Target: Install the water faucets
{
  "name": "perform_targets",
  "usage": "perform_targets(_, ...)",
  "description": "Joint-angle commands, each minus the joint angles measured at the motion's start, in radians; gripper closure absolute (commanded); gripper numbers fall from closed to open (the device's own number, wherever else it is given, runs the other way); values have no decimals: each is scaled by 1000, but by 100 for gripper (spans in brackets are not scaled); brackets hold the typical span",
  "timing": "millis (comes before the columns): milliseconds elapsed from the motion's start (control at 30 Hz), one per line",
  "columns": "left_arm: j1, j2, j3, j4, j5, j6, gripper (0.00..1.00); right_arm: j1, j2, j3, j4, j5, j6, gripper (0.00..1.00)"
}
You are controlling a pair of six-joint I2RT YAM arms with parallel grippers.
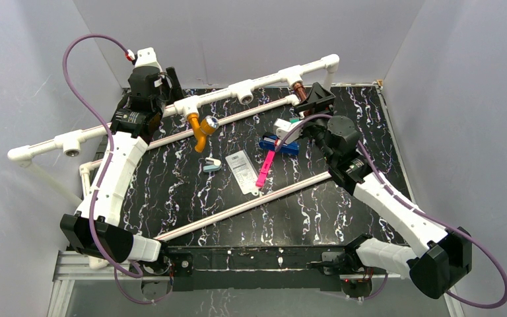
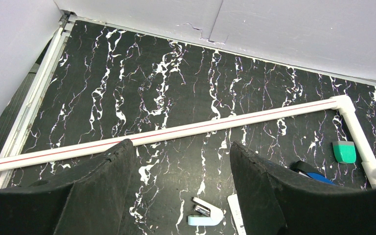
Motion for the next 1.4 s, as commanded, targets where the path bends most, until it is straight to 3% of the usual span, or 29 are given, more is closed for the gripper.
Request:
perform_targets(0,-26,28,-52,-201,41,10,30,5,1,13,92,43,-3,29)
perform_targets(167,-27,30,-53,-201,41,11,30,6,-5,5,85,60,79,56)
perform_targets(367,-27,29,-54,-201,40,10,30,20,-3,22,44,75,293,99)
perform_targets(567,-27,25,-54,-203,39,11,30,29,8,73,-7,62,699,99)
perform_targets(900,-30,20,-48,-208,40,11,30,29,15,148,-50,-6,1666,99)
perform_targets(1367,-31,1,-59,-212,34,12,30,13,-9,111,-12,48,2602,99)
